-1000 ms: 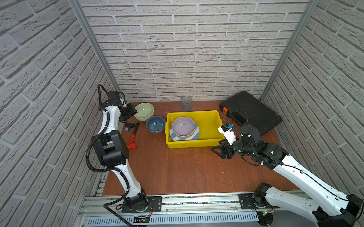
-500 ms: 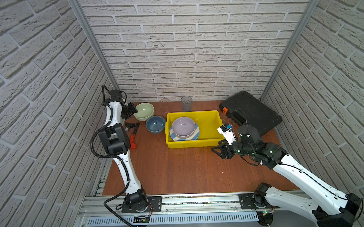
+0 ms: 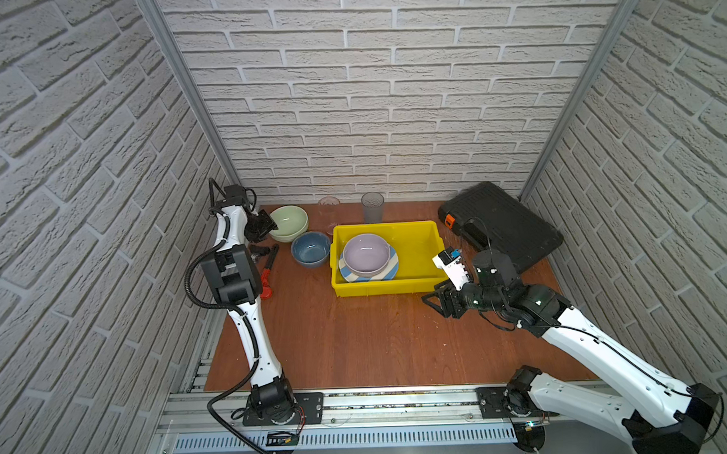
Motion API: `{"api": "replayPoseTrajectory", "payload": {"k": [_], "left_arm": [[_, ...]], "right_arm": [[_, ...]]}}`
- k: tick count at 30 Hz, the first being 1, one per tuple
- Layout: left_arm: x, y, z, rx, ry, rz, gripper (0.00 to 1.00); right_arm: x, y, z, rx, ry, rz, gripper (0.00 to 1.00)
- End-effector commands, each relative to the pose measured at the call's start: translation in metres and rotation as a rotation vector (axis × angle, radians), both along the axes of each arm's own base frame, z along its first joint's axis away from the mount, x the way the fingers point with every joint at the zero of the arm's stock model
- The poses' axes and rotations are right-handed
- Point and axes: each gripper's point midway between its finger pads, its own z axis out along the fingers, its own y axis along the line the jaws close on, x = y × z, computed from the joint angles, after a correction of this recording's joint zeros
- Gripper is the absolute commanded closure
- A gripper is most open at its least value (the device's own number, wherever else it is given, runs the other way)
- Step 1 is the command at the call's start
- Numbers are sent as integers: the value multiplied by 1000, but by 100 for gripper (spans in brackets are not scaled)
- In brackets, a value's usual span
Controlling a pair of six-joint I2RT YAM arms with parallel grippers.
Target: Place the mixed dishes into the plastic bin
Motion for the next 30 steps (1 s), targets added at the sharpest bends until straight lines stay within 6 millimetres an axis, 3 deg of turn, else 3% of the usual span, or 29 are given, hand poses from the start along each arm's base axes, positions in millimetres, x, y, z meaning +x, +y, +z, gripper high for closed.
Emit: {"api": "replayPoseTrajectory", "payload": {"k": [1, 7, 21, 30], "left_arm": [[6, 2, -3, -9, -10, 4, 48], [4, 4, -17, -6, 19, -7, 53], [15, 0, -15, -48, -9, 30, 69], [14, -1, -17, -57, -2, 33, 75]], "right_arm": [[2, 6, 6, 30, -22, 10, 41], [2, 8, 7, 53, -26, 6, 41], [1, 6, 14, 67, -48, 7, 41], [-1, 5, 13, 65, -49, 3, 41]]}}
